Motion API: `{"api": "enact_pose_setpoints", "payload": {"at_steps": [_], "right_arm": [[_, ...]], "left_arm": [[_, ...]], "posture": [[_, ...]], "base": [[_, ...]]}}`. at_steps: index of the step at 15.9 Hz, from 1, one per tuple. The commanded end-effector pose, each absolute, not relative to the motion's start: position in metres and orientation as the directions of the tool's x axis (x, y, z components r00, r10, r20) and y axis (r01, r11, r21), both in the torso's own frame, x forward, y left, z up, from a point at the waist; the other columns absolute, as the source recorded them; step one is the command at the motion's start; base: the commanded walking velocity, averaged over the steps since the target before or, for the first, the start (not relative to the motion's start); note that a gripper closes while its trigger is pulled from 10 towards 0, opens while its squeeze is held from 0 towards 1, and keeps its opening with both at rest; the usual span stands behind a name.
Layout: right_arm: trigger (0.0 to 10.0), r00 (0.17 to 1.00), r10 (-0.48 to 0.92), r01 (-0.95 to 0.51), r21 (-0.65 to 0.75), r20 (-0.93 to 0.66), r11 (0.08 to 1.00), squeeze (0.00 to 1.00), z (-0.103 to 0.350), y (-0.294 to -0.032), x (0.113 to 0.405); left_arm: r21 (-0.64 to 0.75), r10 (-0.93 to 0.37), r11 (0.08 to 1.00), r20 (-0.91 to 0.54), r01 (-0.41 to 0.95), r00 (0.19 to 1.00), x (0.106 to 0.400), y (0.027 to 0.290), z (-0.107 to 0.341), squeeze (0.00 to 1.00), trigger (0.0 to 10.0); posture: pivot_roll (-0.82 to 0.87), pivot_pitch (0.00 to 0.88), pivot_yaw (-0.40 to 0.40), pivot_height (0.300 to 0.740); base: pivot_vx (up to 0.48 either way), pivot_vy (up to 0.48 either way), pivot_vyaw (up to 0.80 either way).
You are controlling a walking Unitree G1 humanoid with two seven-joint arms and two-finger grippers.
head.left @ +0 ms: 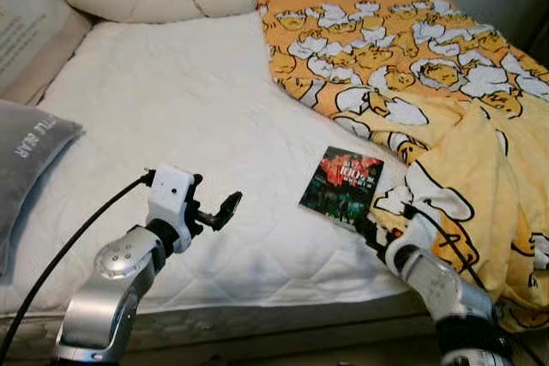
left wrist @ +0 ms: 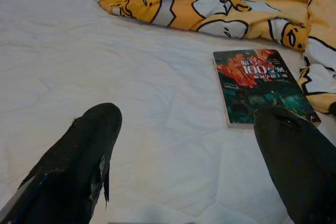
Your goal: Clean up the room
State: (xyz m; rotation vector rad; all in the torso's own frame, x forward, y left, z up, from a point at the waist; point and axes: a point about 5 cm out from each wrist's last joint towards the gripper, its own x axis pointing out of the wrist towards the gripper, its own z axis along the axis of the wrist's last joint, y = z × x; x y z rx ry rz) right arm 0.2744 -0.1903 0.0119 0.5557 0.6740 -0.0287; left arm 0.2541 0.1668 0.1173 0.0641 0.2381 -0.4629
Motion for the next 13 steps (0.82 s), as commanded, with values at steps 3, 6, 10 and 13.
{"api": "enact_pose_setpoints", "payload": {"at_steps": [3,6,10,13], "right_arm": [[10.0,0.790,0.168,0.262,0.571,-0.590,0.778,1.00,0.004,-0.187,0.288],[10.0,0.799,0.154,0.297,0.605,-0.581,0.739,1.00,0.002,-0.186,0.293],[10.0,0.863,0.163,0.338,0.786,-0.479,0.518,0.00,0.009,-0.180,0.306],[10.0,0.878,0.148,0.363,0.834,-0.456,0.415,0.00,0.004,-0.177,0.303]], "left_arm": [[0.050,-0.475,0.864,-0.253,0.501,0.843,0.255,0.167,0.128,0.99,10.0],[0.061,-0.488,0.852,-0.266,0.520,0.831,0.254,0.169,0.131,0.96,10.0],[0.080,-0.501,0.837,-0.286,0.541,0.817,0.250,0.175,0.138,0.94,10.0],[0.084,-0.507,0.830,-0.299,0.551,0.809,0.245,0.176,0.140,0.93,10.0]], "posture": [[0.12,0.000,0.050,0.740],[0.14,0.000,0.060,0.740],[0.19,0.000,0.074,0.740],[0.22,0.000,0.078,0.740]], "base": [[0.000,0.000,0.00],[0.000,0.000,0.00],[0.000,0.000,0.00],[0.000,0.000,0.00]]}}
